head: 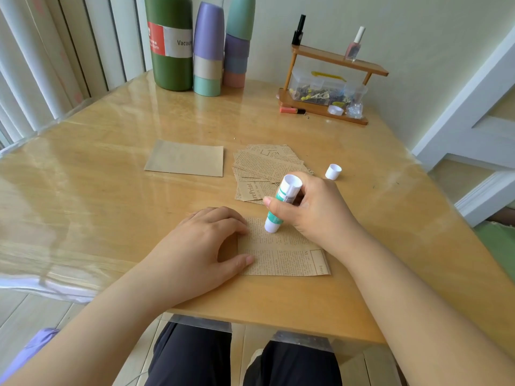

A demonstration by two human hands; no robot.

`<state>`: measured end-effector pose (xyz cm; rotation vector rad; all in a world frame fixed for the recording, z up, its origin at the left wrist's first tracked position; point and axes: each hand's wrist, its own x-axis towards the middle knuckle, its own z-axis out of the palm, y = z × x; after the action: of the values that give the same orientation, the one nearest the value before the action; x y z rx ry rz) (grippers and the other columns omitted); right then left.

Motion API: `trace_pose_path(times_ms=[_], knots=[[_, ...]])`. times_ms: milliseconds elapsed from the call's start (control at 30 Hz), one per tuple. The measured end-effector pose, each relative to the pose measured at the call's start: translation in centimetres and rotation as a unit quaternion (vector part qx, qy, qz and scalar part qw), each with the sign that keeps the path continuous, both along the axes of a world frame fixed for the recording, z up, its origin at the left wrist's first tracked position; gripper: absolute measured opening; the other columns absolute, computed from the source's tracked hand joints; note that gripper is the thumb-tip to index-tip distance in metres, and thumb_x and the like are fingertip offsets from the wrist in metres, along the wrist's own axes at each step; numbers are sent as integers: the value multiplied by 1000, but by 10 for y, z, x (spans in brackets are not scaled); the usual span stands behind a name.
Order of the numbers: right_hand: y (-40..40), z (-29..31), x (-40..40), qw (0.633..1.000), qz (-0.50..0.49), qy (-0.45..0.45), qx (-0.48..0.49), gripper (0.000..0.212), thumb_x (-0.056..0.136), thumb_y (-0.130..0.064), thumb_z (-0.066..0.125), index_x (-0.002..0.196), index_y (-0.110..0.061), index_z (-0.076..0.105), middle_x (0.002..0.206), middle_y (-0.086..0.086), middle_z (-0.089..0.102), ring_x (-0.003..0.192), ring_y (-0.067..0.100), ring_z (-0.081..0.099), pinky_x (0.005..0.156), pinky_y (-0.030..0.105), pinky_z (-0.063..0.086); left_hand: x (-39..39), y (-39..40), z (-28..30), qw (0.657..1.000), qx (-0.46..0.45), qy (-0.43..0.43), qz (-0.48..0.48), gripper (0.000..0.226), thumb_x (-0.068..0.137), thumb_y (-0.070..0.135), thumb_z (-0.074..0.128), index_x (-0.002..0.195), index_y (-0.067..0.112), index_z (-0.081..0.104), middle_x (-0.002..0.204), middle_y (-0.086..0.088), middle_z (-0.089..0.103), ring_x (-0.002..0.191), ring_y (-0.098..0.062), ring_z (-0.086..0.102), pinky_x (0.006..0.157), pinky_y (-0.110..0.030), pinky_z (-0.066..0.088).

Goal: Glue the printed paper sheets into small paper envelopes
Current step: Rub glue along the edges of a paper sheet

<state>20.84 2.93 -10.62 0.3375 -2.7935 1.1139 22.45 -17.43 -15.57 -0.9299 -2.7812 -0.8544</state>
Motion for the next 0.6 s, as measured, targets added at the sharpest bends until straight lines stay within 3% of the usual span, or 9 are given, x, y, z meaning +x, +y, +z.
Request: trace_pose_path(times_ms=[100,267,433,600], knots=[[-3,1,-7,1000,-2,0,-1,29,85,-31,65,67,-15,49,64,-3,71,61,12,49,66,0,28,0,0,0,1000,2,-3,0,62,75,68,38,116,27,60,118,18,52,113,-5,48,101,-29,39],[-6,0,-13,1000,-8,9,3,28,83,-34,67,67,-17,51,65,-2,71,56,3,44,67,18,38,0,0,1,1000,4,-7,2,63,74,68,38,115,26,61,118,17,52,112,-5,49,101,-28,39],[-6,4,-4,1000,-4,8,2,28,84,-31,66,68,-12,52,64,-2,71,52,3,41,60,27,41,0,0,2,1000,1,-6,2,64,75,68,37,115,25,61,118,17,52,113,-4,48,101,-29,39],[-4,3,8,1000,12,14,2,28,83,-28,67,67,-10,53,62,-4,70,51,4,40,49,19,36,0,0,2,1000,0,-2,1,63,75,68,38,115,25,61,119,18,52,112,-4,48,100,-29,39]])
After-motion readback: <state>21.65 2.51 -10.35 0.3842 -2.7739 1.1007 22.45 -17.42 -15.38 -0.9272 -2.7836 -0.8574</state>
